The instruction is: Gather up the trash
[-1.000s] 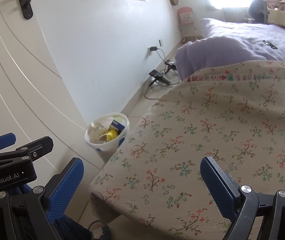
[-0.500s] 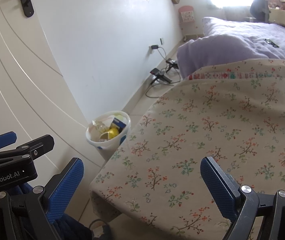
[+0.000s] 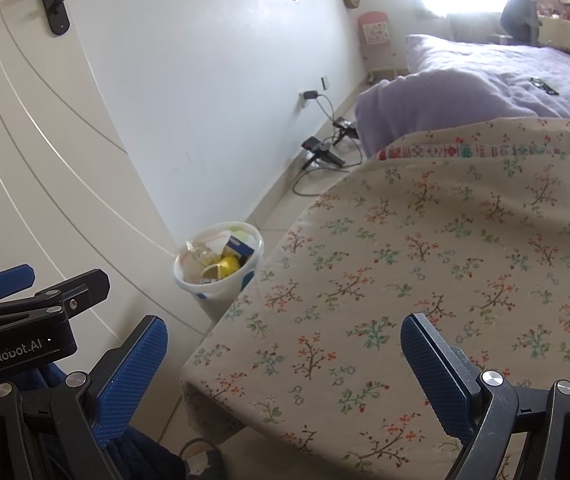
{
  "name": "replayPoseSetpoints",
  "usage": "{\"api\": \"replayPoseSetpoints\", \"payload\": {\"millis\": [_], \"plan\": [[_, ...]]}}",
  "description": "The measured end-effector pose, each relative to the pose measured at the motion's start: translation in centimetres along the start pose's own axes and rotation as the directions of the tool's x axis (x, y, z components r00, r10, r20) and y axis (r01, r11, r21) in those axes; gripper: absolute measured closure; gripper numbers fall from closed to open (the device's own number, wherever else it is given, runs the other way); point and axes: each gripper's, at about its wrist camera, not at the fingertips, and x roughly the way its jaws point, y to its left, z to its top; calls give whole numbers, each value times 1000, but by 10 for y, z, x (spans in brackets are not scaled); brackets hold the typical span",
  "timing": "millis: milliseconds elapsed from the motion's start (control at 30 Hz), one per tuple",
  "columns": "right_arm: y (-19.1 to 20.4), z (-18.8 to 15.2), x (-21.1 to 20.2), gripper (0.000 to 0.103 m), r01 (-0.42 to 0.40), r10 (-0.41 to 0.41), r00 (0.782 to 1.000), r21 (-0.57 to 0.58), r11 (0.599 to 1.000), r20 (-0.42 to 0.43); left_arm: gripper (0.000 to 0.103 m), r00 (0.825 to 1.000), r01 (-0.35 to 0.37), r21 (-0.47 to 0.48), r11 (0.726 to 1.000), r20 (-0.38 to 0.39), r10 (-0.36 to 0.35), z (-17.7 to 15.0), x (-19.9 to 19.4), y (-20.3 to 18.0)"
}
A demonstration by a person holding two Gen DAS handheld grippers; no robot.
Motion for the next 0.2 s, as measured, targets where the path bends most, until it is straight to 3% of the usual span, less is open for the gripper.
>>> {"api": "replayPoseSetpoints", "payload": {"millis": [200], "plan": [[0, 0, 0, 5, 0, 0, 1000, 0, 1000, -1, 9, 1000, -4, 0, 1000, -3, 4, 0, 2, 0]]}}
